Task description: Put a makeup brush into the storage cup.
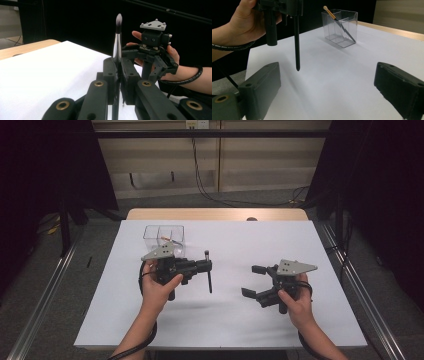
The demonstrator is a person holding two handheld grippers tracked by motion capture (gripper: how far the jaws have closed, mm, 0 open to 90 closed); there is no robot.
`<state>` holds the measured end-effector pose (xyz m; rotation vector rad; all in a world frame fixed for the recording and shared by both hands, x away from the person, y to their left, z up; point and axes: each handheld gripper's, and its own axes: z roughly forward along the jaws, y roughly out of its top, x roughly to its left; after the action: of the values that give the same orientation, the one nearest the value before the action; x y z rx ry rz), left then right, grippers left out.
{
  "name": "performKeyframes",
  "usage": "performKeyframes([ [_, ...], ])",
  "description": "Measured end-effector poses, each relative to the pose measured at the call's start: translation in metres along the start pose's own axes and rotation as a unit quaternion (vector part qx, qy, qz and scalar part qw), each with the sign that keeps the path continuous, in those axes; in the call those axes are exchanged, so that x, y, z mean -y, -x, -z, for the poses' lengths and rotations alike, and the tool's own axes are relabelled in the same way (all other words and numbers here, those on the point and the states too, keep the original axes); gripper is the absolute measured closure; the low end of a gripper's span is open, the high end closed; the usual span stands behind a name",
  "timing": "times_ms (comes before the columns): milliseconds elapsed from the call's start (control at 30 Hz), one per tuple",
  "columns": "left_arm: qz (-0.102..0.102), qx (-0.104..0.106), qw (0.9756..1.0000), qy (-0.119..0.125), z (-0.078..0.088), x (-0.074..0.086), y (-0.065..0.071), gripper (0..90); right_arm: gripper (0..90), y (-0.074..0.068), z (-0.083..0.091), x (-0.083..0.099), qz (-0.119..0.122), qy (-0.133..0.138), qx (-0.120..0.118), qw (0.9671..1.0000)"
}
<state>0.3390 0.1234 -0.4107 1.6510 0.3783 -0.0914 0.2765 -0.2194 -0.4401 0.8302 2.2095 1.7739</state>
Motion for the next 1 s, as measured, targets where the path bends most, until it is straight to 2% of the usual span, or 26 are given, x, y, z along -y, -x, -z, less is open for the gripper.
performKeyframes([
  [233,-0.005,-0.009,0.9999,0.005,0.007,0.0,0.0,83.8,6.6,0.002,0.007,0.001,0.001,0.005,0.001,1.0],
  [467,-0.005,-0.023,0.9997,-0.002,0.014,0.001,-0.002,83.8,6.6,0.003,0.013,0.003,0.002,0.006,0.008,0.9999],
  [1000,-0.008,-0.037,0.9993,-0.005,0.025,0.002,-0.007,83.8,6.6,0.008,0.03,0.008,0.004,0.007,0.022,0.9997],
])
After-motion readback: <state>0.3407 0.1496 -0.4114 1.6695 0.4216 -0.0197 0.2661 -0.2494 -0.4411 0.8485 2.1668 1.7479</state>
